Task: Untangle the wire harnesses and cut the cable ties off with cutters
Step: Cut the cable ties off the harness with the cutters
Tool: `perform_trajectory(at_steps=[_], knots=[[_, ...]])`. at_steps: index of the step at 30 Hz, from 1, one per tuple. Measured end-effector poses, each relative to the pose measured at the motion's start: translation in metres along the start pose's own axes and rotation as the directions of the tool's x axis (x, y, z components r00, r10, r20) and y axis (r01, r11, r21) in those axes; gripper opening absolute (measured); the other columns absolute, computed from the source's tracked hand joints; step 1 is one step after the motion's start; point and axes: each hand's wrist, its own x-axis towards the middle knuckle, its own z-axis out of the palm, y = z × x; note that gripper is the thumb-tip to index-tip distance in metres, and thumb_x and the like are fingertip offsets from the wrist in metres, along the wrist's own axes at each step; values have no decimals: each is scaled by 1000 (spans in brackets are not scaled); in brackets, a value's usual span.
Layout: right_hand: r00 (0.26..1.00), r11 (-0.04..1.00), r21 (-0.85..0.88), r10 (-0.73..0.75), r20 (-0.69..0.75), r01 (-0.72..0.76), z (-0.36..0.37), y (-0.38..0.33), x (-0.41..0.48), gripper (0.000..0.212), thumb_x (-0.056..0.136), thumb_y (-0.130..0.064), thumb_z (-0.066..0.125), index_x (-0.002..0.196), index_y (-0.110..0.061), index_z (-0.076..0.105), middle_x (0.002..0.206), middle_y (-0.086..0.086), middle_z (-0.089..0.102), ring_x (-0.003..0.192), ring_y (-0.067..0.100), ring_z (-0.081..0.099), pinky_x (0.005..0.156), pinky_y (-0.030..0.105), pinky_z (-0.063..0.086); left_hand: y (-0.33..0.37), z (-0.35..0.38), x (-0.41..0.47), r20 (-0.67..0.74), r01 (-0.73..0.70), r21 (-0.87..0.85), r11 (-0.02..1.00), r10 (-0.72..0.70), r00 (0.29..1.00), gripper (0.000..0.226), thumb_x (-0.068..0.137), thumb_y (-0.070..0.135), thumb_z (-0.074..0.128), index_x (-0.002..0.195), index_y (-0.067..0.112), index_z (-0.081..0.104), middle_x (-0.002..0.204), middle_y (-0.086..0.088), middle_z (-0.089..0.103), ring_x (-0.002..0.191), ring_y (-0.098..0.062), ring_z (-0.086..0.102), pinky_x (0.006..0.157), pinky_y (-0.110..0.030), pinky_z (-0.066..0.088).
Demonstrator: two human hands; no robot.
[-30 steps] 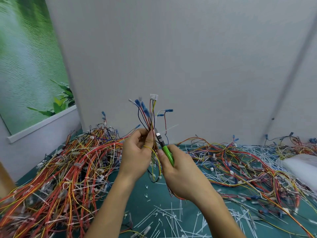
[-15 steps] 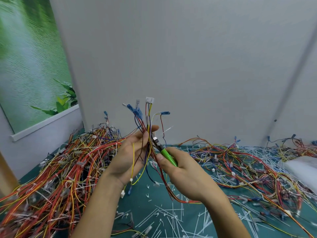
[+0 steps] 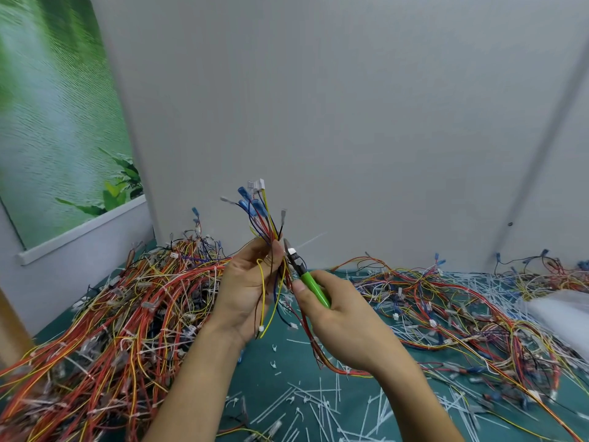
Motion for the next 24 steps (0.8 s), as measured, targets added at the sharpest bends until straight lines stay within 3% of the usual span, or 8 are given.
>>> perform_trajectory(at_steps=[7,14,19,24], knots=[[996,995,-86,-51,-67,46,0,3,0,32,103,-45,53,78,-26,51,61,-15,52,55,8,43,54,22,36,0,0,-1,-2,-3,47,999,3,1000,13,72,20,70,78,19,82,81,5,77,69,-4,70,63,-16,56],[998,998,-55,-35,-46,33,-3,4,1,23,102,-40,58,84,-25,58,65,-22,57,54,-1,55,54,10,39,0,3,-2,-30,10,71,997,-8,1000,15,74,19,69,78,18,83,81,3,76,69,-5,69,64,-16,57],[1000,996,-89,-12,-8,12,-2,6,1,22,100,-43,57,86,-26,54,68,-24,56,58,5,51,53,14,38,-1,4,-1,-79,9,77,997,-3,997,13,74,15,70,77,14,82,81,0,76,69,-6,69,67,-16,57],[996,996,-85,-23,-81,16,-1,7,2,28,101,-34,59,75,-26,53,61,-19,54,53,7,45,51,17,36,-4,5,-1,-98,5,78,997,3,995,11,75,16,72,80,12,80,82,-4,75,68,-9,68,65,-17,57]])
